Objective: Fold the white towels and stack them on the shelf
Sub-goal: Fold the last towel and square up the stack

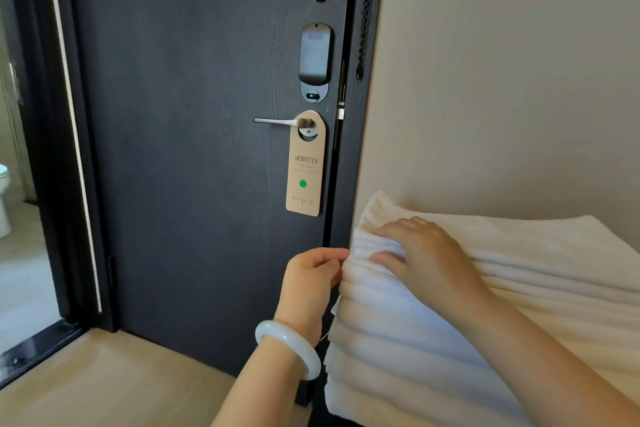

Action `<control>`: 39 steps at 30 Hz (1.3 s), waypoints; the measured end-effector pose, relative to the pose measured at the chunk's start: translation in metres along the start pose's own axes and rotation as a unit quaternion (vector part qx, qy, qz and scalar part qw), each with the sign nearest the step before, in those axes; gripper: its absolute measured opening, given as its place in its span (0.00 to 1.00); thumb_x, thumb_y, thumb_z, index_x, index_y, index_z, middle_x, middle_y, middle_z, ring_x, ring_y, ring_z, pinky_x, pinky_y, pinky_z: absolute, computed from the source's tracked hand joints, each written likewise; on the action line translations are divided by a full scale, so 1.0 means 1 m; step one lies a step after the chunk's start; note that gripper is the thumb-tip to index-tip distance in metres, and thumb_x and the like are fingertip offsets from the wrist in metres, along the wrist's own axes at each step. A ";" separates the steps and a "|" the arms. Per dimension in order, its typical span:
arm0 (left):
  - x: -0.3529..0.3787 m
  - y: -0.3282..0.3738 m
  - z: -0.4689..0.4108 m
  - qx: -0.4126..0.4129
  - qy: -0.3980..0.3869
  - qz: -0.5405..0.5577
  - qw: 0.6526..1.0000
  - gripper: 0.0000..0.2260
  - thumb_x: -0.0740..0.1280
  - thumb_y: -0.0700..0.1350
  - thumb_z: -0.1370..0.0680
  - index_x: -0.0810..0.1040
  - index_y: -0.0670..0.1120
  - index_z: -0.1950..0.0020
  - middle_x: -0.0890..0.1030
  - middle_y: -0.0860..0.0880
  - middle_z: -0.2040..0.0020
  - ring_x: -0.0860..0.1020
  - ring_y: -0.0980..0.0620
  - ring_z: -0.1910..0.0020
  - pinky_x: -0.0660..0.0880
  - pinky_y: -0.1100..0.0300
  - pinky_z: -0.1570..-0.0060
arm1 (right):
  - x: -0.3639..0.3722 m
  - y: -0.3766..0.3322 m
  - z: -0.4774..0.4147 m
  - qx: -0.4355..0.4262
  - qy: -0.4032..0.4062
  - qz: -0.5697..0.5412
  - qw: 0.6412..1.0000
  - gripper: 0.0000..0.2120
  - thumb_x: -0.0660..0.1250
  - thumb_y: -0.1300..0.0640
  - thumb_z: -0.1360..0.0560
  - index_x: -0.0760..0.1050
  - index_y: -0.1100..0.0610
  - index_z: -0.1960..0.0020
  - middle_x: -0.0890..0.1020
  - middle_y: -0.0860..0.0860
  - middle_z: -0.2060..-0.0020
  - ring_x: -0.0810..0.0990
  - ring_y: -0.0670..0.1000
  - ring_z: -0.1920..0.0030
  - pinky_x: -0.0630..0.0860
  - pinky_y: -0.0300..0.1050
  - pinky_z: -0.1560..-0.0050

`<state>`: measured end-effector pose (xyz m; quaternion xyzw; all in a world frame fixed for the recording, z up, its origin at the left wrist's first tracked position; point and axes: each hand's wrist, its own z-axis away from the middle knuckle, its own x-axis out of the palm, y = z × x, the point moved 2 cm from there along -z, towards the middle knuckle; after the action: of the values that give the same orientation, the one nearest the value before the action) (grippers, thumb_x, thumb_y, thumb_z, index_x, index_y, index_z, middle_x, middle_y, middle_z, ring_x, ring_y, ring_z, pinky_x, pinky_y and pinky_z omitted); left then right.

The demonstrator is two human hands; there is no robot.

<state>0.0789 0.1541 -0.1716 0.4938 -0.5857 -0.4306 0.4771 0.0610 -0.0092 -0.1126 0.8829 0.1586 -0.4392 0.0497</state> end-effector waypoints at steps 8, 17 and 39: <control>-0.006 0.002 0.004 0.000 -0.028 0.026 0.999 0.13 0.60 0.35 0.19 0.84 0.44 0.48 0.86 0.47 0.53 0.84 0.50 0.50 0.80 0.60 0.49 | 0.006 -0.020 -0.001 -0.001 0.045 0.041 0.998 0.13 0.68 0.49 0.22 0.79 0.53 0.41 0.81 0.50 0.50 0.75 0.54 0.47 0.67 0.45 0.47; -0.009 0.004 0.006 -0.010 -0.004 0.086 0.996 0.10 0.59 0.31 0.20 0.77 0.40 0.45 0.86 0.44 0.53 0.84 0.47 0.52 0.80 0.60 0.53 | 0.003 -0.017 0.007 -0.022 -0.002 0.104 0.994 0.17 0.70 0.54 0.23 0.76 0.58 0.36 0.81 0.53 0.48 0.78 0.58 0.46 0.72 0.49 0.44; -0.019 -0.021 0.019 -0.070 -0.223 0.131 0.963 0.14 0.61 0.44 0.19 0.79 0.46 0.35 0.80 0.47 0.36 0.77 0.50 0.35 0.71 0.53 0.34 | 0.015 -0.016 0.049 0.013 0.003 0.191 0.981 0.45 0.71 0.36 0.29 0.59 0.56 0.21 0.75 0.52 0.35 0.75 0.58 0.41 0.69 0.54 0.40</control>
<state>0.0646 0.1709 -0.1975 0.2695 -0.7055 -0.5036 0.4196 0.0268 -0.0021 -0.1537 0.8986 -0.0188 -0.4214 0.1209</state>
